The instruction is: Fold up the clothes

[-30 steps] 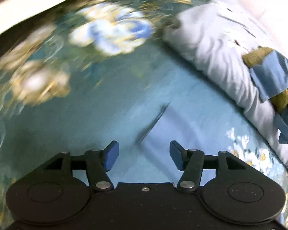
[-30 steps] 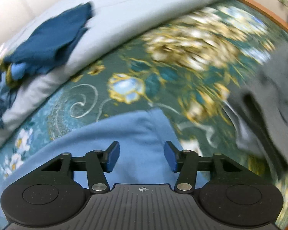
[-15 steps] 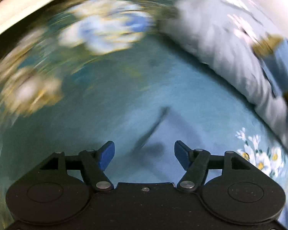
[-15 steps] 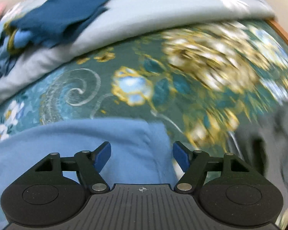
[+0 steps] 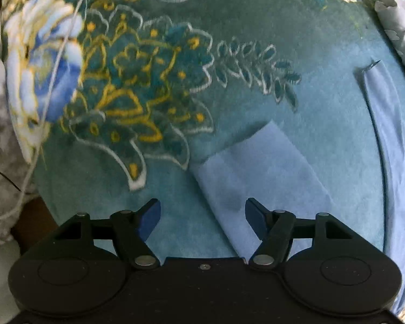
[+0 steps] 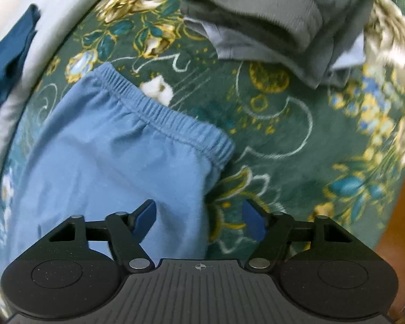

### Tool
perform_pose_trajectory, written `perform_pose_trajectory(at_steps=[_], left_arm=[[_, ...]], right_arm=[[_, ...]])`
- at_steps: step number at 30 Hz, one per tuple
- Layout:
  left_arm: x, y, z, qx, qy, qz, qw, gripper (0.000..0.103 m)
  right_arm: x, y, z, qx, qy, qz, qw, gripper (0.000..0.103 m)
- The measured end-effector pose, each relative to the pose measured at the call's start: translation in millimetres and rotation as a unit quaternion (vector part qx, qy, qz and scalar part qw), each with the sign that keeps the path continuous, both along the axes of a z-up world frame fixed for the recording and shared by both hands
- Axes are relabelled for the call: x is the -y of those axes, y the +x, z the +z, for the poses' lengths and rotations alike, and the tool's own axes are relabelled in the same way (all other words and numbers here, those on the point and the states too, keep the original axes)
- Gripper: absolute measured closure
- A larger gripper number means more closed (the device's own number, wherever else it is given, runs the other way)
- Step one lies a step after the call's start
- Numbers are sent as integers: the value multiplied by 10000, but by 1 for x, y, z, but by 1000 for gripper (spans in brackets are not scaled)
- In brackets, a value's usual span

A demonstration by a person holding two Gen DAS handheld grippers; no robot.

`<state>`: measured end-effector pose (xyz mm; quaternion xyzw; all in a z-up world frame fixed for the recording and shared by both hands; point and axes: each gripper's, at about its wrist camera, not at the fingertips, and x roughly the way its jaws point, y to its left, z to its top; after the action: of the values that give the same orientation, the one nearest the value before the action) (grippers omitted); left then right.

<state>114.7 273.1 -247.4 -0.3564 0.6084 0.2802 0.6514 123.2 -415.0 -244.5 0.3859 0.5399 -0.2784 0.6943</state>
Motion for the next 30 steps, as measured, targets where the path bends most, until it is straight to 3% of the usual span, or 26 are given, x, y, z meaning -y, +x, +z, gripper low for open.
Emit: perform_pose_trajectory(at_steps=[6, 10, 13, 15, 20, 23, 26, 30], left_arm=[[14, -1, -5, 336, 21, -153, 9993, 37], [15, -2, -3, 683, -159, -39, 9975, 47], [16, -2, -5, 725, -221, -33, 9971, 61], [16, -5, -6, 679, -196, 173, 9973, 103], [15, 2, 16, 868, -125, 270, 9958, 103], [8, 20, 39, 1204, -247, 446, 9914, 103], [5, 60, 61, 1669, -426, 476, 9839, 103], [13, 143, 65, 1891, -457, 129, 9808, 103]], right_arm=[[-6, -2, -11, 99, 261, -73, 9996, 74], [-9, 0, -8, 256, 300, -30, 9992, 89], [-10, 2, -5, 364, 335, -21, 9988, 96], [-10, 1, -1, 455, 360, -35, 9983, 98], [-4, -3, 19, 945, 498, -252, 9940, 99], [-1, 7, 37, 1260, 500, -146, 9907, 99], [6, 30, 53, 1665, 579, -164, 9842, 99], [16, 86, 57, 1735, 507, -41, 9835, 99]])
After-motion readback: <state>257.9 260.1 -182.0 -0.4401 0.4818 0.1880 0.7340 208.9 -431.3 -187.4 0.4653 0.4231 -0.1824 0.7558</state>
